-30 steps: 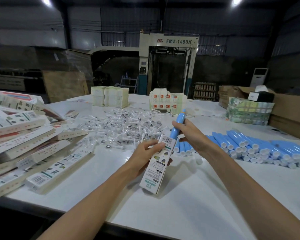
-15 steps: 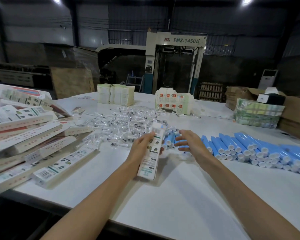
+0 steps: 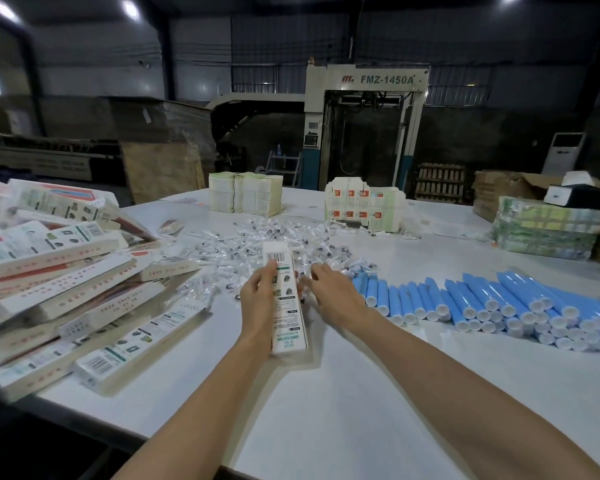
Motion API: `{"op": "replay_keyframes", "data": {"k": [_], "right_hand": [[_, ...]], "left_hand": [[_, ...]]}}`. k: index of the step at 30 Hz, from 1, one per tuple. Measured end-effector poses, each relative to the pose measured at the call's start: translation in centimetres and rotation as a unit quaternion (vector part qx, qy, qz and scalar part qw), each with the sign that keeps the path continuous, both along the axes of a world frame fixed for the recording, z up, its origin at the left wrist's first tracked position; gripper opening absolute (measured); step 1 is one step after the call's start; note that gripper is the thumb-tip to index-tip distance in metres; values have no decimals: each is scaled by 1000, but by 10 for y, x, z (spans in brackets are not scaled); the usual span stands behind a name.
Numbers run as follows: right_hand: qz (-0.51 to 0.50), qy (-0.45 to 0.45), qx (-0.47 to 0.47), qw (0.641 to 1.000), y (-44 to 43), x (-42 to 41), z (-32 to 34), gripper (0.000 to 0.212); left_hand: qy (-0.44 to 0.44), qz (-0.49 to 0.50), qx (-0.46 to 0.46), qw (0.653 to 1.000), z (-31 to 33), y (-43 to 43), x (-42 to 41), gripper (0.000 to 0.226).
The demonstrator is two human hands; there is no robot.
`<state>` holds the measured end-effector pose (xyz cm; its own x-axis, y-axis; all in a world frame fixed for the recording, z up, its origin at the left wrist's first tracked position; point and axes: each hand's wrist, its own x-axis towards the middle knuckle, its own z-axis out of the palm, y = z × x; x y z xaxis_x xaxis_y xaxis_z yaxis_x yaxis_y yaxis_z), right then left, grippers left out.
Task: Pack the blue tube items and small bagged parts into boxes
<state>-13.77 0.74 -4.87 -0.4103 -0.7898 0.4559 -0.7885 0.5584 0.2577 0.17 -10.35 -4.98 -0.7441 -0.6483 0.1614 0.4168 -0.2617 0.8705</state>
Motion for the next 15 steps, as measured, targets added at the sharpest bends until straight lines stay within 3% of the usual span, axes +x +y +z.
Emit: {"op": "replay_keyframes", "data": {"k": [3,6,9,11,13,15], "right_hand": [[11,-6,-4,1000,-10,-2,-6,43],[-4,-104,-50,993,-15,-1,-7,34],[-30,-162,-82,983,-16,-2,-11,9],[-17,-231,-134,964,-10,2,-14,17],[43,-370,-236,897,-2,16,-9,28],[86,-499,-330,797,8,31,-1,41]], "left_hand": [[-7,-7,-20,1000,-2,3,-1,43],[-19,-15,-43,999,-3,4,-2,39],[-22,-31,-50,998,-4,7,-3,38],[-26,-42,-55,997,-4,9,-3,38],[-24,-62,-50,997,-5,12,-2,37],[-28,-89,-40,995,-6,17,-2,34]]}}
